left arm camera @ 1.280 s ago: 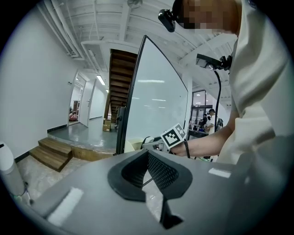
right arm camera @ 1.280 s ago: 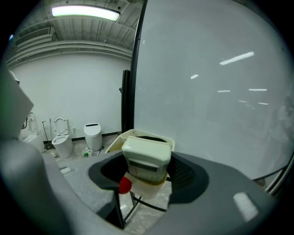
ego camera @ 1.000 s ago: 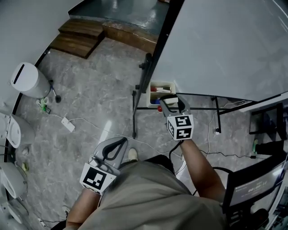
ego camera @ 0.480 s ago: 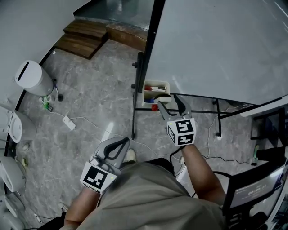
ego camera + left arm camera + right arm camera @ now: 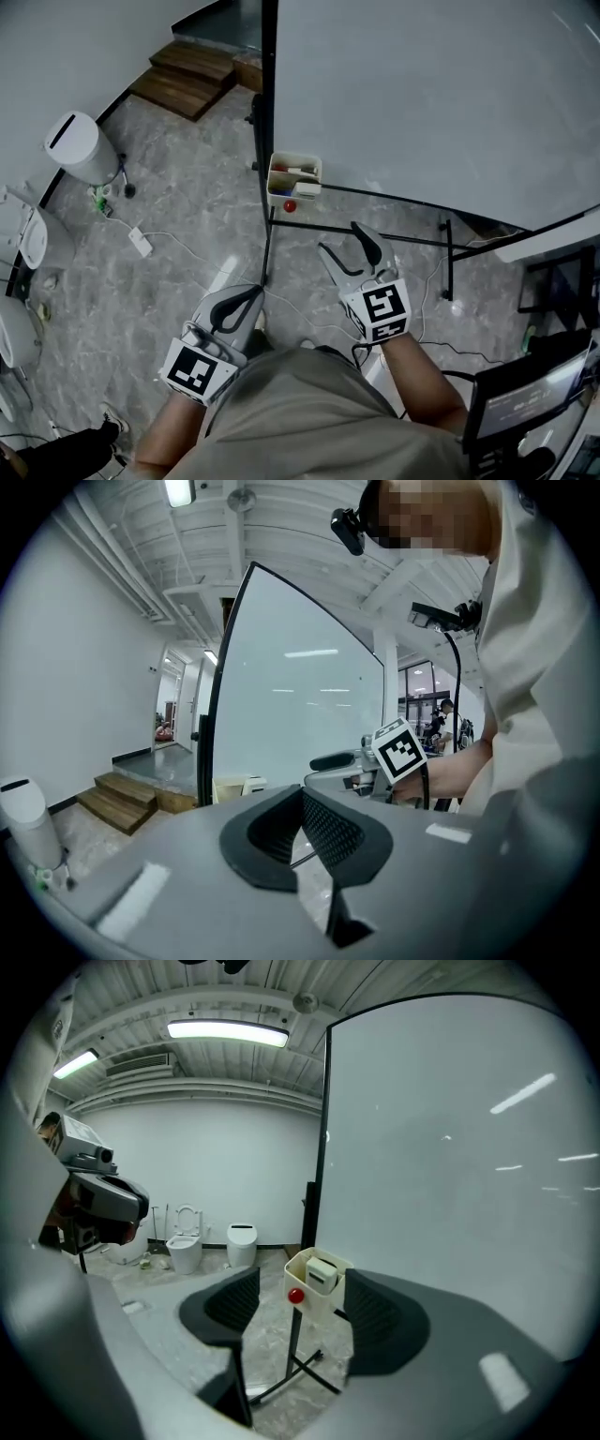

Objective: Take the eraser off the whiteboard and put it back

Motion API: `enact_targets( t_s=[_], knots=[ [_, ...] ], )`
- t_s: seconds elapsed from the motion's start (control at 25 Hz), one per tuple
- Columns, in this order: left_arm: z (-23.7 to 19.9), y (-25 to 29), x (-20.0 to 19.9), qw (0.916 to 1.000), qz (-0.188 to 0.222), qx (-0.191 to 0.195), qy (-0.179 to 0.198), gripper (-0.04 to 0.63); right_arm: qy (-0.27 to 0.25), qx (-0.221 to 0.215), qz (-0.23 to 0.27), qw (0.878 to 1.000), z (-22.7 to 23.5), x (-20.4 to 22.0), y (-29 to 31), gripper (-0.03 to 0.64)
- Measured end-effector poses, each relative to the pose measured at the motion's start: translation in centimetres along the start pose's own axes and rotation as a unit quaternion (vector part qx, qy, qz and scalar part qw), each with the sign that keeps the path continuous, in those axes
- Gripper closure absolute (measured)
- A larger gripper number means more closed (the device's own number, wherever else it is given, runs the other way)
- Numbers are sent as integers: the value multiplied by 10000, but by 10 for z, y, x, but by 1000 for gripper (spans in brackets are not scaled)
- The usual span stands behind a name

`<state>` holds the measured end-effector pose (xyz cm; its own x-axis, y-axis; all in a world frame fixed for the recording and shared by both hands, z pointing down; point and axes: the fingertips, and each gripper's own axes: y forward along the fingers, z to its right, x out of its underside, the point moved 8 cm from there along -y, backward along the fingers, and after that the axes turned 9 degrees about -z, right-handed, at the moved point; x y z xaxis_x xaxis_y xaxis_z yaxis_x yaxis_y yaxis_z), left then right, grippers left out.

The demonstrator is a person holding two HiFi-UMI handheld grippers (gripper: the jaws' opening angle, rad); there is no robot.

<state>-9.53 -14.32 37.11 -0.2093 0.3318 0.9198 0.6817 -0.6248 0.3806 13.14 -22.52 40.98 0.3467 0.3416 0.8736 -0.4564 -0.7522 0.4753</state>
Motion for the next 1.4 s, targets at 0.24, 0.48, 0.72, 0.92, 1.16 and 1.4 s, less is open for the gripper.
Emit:
enact_targets(
  t_s=[0.24, 0.48, 0.72, 0.92, 1.16, 1.4],
  knots=[
    [72, -12, 19, 9985, -115, -475, -261, 589, -114, -597, -137, 9981, -7, 49, -70, 334],
    [126, -34, 28, 9969, -295, -679, -260, 589, -172, -1044, -288, 9940, -21, 84, -119, 334],
    [162, -58, 28, 9986, -257, -460, -67, 589, -176, -989, -244, 9946, -48, 92, -165, 336],
    [191, -96, 33, 9996, -38, -240, 145, 589, -335, -851, -209, 9956, -81, 96, -208, 347],
    [209, -183, 67, 9997, 230, -50, -78, 589, -404, -677, -169, 9967, -161, 96, -254, 347],
    [234, -273, 115, 9995, 271, 24, -137, 589, -457, -649, -316, 9963, -262, 108, -313, 347]
  ],
)
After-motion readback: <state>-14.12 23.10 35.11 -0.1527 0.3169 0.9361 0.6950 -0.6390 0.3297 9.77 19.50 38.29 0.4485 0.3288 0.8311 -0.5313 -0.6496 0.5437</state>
